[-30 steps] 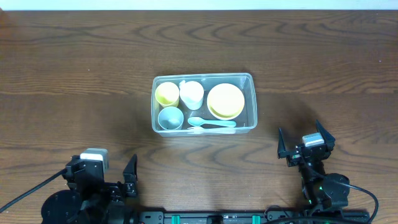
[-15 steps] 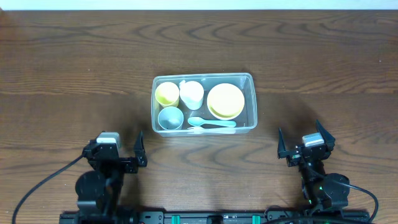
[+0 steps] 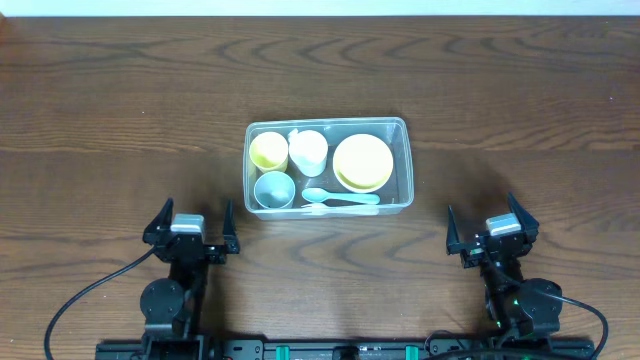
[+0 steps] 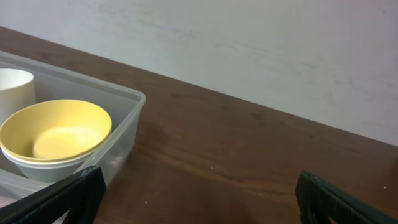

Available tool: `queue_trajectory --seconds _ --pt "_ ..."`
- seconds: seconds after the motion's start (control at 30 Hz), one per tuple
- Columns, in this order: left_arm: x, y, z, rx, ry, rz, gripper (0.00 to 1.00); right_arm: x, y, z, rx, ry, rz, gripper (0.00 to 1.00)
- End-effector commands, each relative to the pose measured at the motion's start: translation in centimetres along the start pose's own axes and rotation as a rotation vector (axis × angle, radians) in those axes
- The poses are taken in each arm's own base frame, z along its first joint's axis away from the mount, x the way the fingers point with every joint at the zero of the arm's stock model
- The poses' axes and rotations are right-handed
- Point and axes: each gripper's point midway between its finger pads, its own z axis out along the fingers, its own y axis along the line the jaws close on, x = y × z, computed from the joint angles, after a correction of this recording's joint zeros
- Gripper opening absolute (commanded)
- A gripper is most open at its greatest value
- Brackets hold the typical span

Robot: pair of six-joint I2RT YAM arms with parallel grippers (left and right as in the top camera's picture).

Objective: Pack container

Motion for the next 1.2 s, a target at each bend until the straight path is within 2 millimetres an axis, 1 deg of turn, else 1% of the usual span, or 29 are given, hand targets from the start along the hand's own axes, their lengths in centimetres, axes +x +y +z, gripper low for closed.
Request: queue_trajectory --seconds 0.0,0.03,1.17 --pt "1.56 1.15 -0.11 -0.066 0.061 0.007 0.98 0.10 -0.21 -0.02 0.010 0.002 -0.007 0.99" --pt "2.05 1.12 -0.14 -0.066 0.080 -0.014 0.98 0.11 -0.21 -0.02 0.010 0.003 -0.007 0.99" --pt "1.97 0.95 -0.11 -0.056 0.077 -0.031 0.98 0.11 -0.21 -0.02 0.010 0.003 -0.007 0.99"
